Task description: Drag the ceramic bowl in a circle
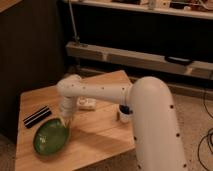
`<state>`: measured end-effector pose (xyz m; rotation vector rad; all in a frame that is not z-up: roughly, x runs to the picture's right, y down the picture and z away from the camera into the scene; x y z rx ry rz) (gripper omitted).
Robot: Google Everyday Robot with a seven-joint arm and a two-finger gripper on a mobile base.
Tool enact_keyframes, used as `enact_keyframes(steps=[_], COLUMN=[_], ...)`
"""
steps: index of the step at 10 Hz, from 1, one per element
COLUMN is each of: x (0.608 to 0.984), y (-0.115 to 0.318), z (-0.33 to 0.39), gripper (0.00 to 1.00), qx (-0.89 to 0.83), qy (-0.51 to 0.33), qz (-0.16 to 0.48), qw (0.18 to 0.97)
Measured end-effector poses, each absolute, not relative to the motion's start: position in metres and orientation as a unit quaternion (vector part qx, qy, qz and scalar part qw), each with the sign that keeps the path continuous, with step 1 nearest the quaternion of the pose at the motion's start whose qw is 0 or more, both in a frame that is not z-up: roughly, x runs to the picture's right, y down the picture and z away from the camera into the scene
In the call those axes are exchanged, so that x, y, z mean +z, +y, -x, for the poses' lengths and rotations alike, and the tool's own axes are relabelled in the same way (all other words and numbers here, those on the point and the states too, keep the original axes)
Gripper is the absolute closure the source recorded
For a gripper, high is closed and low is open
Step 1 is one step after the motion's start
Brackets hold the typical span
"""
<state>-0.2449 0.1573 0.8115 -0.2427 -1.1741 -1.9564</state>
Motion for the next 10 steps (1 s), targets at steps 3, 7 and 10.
enact_keyframes(steps=[3,7,10], x=[0.829,0.836,0.823], y=[0.124,0.114,0.114], z=[0.252,0.199,0.120], gripper=[1.00,1.00,1.00], qx=[-0.767,-0.738,-0.710], qy=[-0.460,-0.452,-0.443], qz=[0.103,0.106,0.103], qw=[0.435,0.490,0.537])
